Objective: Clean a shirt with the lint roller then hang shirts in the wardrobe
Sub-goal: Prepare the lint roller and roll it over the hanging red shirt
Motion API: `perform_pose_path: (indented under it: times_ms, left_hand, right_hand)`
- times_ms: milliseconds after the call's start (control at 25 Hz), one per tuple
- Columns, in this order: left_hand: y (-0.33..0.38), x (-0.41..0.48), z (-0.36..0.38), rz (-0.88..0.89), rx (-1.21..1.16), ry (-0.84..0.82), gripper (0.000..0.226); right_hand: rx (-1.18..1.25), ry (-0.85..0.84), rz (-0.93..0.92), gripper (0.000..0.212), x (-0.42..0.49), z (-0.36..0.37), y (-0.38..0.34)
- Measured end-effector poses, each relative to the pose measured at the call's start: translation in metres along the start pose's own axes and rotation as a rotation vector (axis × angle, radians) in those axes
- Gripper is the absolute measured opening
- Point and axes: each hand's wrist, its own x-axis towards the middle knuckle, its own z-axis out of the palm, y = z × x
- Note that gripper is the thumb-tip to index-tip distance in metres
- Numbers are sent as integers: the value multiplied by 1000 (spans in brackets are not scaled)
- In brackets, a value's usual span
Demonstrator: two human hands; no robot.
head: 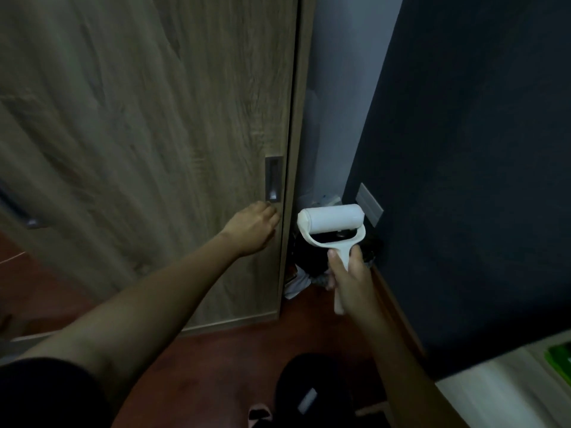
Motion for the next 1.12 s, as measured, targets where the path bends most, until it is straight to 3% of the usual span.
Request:
perform_pose_path:
  times_ms: [120, 240, 480, 760, 920, 1120]
  left_hand:
    - [-29, 45, 20, 108, 176, -17, 29]
    - [-59, 79, 29, 193, 302, -76, 40]
    - [-90, 93, 47, 427, 457, 4, 24]
    - [-113, 56, 58, 338, 429, -14, 18]
    - [-144, 0, 57, 289, 392, -37, 15]
    - [-191, -84, 53, 223, 341, -135, 49]
  right_hand:
    - [40, 26, -4, 8, 41, 3, -2]
    - [69, 20, -18, 21, 73, 5, -6]
    - [67, -3, 6, 7, 100, 13, -7]
    - [63, -9, 0, 4, 104, 43, -21]
    - [121, -19, -21, 16, 101, 87, -39]
    - [68, -75, -73, 4, 85, 152, -61]
